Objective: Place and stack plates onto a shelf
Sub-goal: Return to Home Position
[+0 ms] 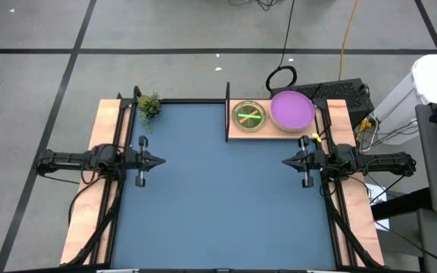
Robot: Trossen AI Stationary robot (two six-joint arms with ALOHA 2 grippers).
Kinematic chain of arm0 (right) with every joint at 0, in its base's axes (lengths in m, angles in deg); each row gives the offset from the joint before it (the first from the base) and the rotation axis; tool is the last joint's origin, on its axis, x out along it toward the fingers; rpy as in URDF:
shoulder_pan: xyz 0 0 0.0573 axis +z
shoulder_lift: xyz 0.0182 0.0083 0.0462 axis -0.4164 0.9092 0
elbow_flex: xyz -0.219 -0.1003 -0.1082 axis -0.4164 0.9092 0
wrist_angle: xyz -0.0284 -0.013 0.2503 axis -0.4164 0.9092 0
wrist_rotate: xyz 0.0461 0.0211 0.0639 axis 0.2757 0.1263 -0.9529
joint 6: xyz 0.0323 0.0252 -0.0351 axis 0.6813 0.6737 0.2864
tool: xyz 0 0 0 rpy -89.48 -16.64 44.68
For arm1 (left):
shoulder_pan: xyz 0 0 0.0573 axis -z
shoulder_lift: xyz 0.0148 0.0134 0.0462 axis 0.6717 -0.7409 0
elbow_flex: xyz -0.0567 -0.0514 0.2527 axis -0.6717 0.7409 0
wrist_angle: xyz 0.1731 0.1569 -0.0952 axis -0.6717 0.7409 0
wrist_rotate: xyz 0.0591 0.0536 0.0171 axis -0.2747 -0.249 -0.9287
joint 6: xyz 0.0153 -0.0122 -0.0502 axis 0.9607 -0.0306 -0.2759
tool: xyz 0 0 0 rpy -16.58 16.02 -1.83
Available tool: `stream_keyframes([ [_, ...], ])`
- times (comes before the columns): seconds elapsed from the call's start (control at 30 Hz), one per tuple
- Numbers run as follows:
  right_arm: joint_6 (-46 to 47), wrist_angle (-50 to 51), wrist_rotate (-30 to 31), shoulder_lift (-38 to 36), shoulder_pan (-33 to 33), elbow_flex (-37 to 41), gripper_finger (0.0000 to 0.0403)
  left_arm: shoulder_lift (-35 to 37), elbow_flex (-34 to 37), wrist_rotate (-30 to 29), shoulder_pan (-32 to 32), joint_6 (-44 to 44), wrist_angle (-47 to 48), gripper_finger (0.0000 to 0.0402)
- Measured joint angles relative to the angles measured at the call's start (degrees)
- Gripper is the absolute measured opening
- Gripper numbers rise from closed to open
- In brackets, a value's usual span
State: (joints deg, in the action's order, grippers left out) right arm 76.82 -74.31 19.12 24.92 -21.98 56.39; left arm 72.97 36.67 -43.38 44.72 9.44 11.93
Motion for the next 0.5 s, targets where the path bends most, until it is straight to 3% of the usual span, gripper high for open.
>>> stream_keyframes([
  [0.5, 0.01, 0.04, 0.0, -0.02, -0.02, 0.0, 0.0, -0.17, -0.02, -0.05, 0.0, -2.09, 0.6, 0.0003],
])
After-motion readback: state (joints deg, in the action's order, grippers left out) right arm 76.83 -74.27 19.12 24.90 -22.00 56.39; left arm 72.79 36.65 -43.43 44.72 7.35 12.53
